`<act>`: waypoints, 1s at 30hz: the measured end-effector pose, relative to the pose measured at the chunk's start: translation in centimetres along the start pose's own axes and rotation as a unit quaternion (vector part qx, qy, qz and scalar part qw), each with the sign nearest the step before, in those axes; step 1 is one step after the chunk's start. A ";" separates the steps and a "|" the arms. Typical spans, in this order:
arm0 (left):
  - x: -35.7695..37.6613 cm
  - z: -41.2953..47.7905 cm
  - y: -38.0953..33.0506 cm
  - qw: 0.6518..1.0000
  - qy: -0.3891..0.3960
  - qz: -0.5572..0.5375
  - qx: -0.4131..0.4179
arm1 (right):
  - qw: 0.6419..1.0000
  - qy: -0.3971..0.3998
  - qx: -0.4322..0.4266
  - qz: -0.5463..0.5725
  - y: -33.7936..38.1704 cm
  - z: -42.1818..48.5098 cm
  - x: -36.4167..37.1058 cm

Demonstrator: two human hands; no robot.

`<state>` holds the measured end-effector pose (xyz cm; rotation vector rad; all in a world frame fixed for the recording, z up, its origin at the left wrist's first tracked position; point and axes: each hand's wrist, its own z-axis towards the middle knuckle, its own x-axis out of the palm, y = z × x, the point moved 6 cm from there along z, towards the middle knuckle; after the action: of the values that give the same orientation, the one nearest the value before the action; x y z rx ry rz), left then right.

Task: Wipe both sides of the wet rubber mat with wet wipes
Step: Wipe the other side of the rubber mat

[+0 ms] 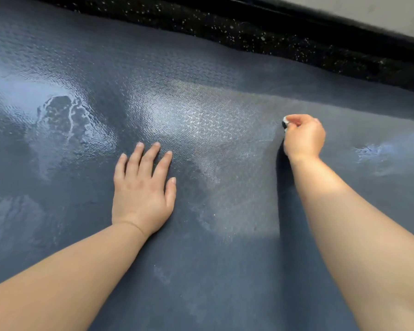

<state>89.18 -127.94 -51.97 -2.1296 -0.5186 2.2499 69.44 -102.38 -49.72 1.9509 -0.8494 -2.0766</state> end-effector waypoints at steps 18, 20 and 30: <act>-1.0 7.9 0.7 0.999 -0.015 -0.013 -0.031 | 0.991 0.077 -0.008 0.111 0.6 -3.5 0.8; 0.1 9.4 1.5 0.999 0.010 0.018 -0.047 | 0.994 0.080 -0.073 0.029 0.9 -3.5 0.7; 0.3 9.6 1.9 0.999 0.014 0.009 -0.045 | 0.994 -0.028 0.070 0.078 0.0 2.2 -0.4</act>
<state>80.27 -131.99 -52.44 -2.2119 -0.6151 2.2440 67.34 -101.55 -49.41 1.8330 -1.1480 -2.0401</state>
